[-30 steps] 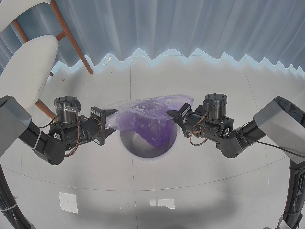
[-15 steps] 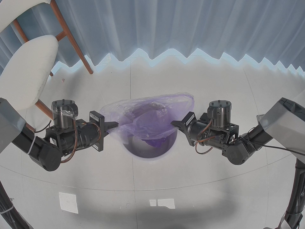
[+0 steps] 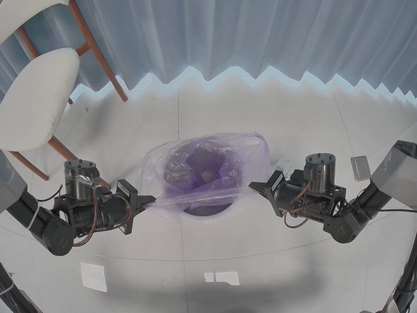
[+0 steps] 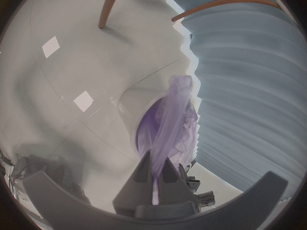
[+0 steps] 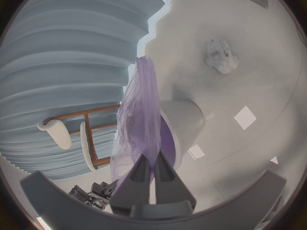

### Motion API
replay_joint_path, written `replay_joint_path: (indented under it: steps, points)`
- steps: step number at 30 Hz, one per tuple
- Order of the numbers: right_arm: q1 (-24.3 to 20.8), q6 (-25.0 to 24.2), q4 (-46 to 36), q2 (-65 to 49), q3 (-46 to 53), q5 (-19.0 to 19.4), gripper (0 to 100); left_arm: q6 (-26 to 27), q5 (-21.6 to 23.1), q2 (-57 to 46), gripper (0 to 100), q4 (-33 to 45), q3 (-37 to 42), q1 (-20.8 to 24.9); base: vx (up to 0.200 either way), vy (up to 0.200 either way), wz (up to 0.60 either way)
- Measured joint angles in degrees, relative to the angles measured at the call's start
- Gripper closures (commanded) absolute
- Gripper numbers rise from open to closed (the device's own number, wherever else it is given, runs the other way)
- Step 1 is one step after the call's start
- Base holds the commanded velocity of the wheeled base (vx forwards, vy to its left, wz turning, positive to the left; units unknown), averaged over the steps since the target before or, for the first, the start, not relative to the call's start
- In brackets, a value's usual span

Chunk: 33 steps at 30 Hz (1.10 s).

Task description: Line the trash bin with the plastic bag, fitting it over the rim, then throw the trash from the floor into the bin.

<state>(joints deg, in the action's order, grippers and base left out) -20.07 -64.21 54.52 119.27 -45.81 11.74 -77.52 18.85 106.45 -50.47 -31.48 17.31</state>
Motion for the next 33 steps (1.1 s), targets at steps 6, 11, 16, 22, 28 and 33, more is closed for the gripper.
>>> replay_joint_path:
  steps: [6,11,16,22,28,33]
  points:
    - [0.0,0.3,3.0,-2.2,6.2,0.1,100,0.3,-0.4,-1.9,100,0.0,4.1,1.2,0.000,0.000,0.00]
    - [0.0,0.3,5.7,-3.6,11.1,0.0,100,0.5,-0.7,-2.9,100,-0.1,6.5,2.8,0.000,0.000,0.00]
    - [0.0,0.5,10.3,-4.3,16.4,-0.5,100,2.0,-1.8,-3.7,100,-0.1,9.2,3.9,0.000,0.000,0.00]
    - [-0.1,1.3,14.1,-4.2,20.7,-2.0,100,3.6,-2.5,-4.4,100,-1.0,12.4,4.5,0.000,0.000,0.00]
    - [-0.1,2.3,14.6,-3.2,22.2,-2.3,100,3.9,-2.8,-4.1,100,-4.5,14.5,4.8,0.000,0.000,0.00]
    - [0.0,4.0,15.3,-1.3,22.2,-2.6,100,5.1,-3.1,-3.0,100,-4.8,14.8,4.8,0.000,0.000,0.00]
